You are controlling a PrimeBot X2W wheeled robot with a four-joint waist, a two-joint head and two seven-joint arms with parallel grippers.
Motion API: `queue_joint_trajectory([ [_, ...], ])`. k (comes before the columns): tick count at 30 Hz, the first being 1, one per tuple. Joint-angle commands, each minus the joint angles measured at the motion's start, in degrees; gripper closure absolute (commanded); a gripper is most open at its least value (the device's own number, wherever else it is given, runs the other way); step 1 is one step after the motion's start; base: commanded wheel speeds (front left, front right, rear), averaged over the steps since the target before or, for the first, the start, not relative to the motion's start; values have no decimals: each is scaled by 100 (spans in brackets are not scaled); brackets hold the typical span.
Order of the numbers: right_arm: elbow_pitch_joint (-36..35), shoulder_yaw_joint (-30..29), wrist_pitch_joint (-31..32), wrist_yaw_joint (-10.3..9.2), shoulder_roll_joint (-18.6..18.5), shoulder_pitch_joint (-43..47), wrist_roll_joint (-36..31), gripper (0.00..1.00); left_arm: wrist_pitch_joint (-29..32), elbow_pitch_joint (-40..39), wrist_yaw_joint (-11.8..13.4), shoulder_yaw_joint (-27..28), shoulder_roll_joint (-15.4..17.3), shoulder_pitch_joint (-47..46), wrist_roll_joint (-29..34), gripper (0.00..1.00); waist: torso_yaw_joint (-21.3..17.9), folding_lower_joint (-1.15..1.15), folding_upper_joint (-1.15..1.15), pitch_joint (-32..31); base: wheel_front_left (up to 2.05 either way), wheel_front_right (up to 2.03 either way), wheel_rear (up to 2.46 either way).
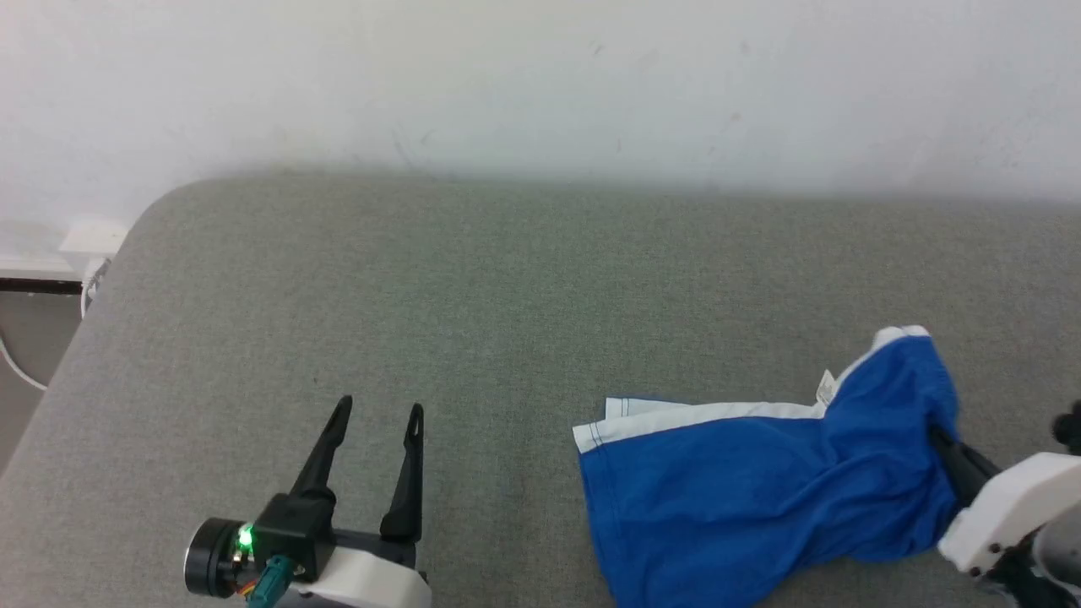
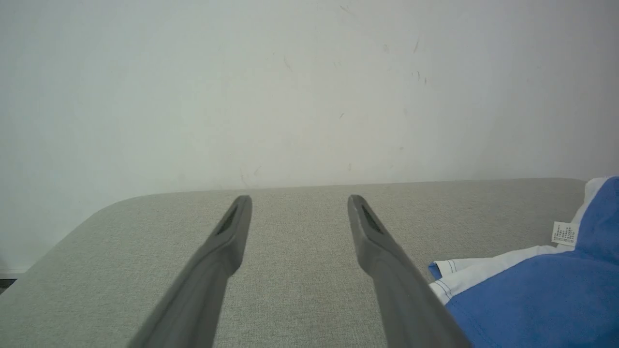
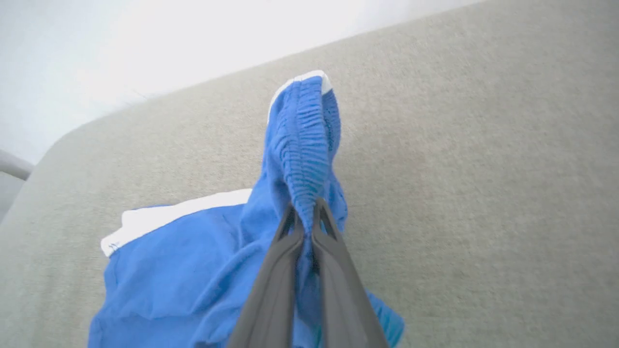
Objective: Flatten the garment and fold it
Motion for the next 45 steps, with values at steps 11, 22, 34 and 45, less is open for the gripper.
queue_joint_trajectory([
  [11,-1004,1286,555,-4,301,229,453,100,-27,16,-37,68,-63,88,-1,0,306,0,0,-76,0,0,0],
  [22,-553,2334,465,-4,424,46,257,100,-27,34,-44,96,-83,43,-18,0,671,0,0,76,0,0,0],
  [34,937,3604,-101,-4,17,-745,-110,100,-27,79,-24,-73,-91,-161,-98,0,834,0,0,424,0,0,0],
  [45,2377,4387,-548,-4,-195,-1404,-210,100,-27,163,73,-351,-92,-378,-220,0,882,0,0,647,0,0,0],
])
